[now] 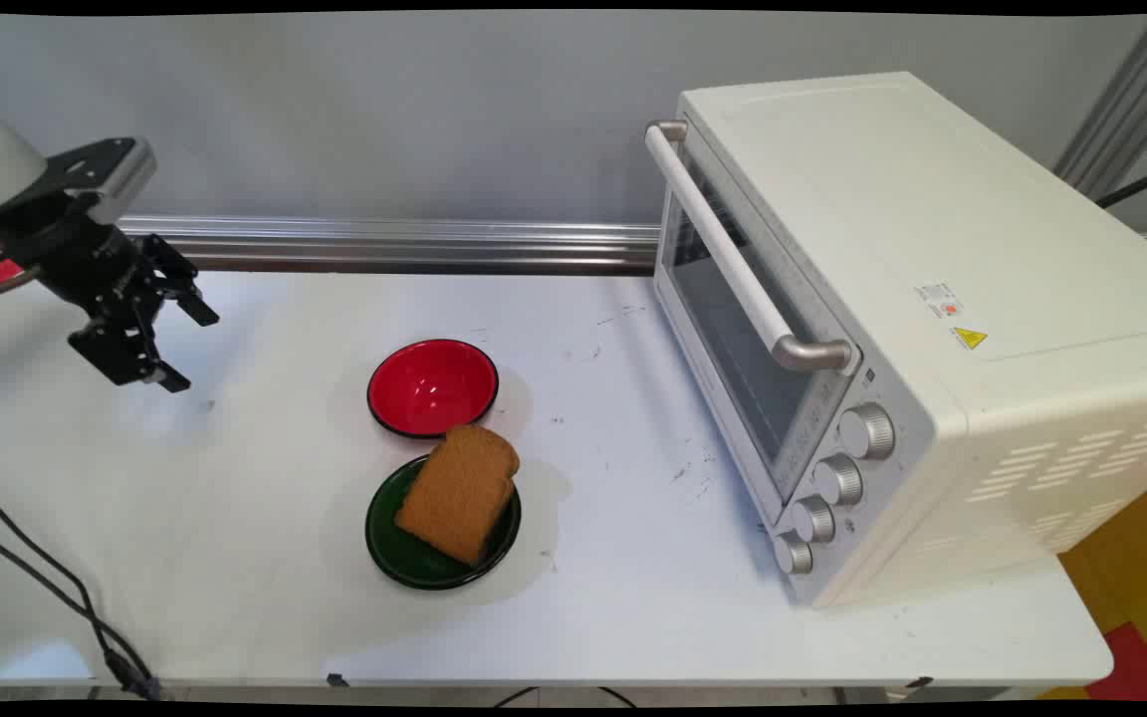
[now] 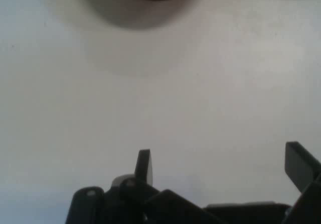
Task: Open the oven
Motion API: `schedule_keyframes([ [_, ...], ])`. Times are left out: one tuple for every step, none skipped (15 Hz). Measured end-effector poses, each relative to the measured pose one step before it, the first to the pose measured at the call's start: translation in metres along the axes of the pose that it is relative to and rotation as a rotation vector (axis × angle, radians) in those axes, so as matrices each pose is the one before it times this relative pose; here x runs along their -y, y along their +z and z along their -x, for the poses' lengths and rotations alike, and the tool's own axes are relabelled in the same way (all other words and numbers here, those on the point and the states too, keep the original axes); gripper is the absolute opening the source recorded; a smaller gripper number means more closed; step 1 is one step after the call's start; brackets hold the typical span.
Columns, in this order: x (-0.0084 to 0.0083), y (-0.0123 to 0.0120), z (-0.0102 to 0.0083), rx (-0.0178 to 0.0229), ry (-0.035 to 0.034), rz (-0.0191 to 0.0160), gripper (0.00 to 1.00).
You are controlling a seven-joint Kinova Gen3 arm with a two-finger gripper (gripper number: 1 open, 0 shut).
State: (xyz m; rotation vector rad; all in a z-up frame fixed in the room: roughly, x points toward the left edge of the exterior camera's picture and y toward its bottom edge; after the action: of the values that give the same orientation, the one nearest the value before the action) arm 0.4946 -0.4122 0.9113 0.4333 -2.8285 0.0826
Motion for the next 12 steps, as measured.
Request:
schedule_keyframes([
  [-0.00104, 0.00247, -0.00107, -0.00861, -0.00938, 0.0021, 1.0],
  [-0.00119, 0.0032, -0.00424, -0.01665, -0.01269, 0.00404, 1.0],
  [-0.00143, 0.00244, -0.00642, -0.01575, -0.01151, 0.00214, 1.0],
  [-0.0019, 0.00233, -0.00895, -0.01666, -0.01128, 0.00071, 1.0],
  [-0.00219, 0.0019, -0.00899, -0.01505, -0.00862, 0.00084, 1.0],
  [-0.00324, 0.00181, -0.01182, -0.01761, -0.00949, 0.00087, 1.0],
  [-0.00296, 0.0017, -0.01216, -0.01572, -0.00653, 0.00225, 1.0],
  [-0.00383, 0.00201, -0.01576, -0.02195, -0.00978, 0.00383, 1.0],
  [-0.00235, 0.0011, -0.00972, -0.01149, -0.00481, 0.00122, 1.0],
  [-0.00338, 0.00163, -0.01576, -0.01964, -0.00745, 0.0009, 1.0],
  [-0.00293, 0.00126, -0.01372, -0.01459, -0.0042, -0.00065, 1.0],
  [-0.00338, 0.00178, -0.01627, -0.01538, -0.00133, -0.00189, 1.0],
])
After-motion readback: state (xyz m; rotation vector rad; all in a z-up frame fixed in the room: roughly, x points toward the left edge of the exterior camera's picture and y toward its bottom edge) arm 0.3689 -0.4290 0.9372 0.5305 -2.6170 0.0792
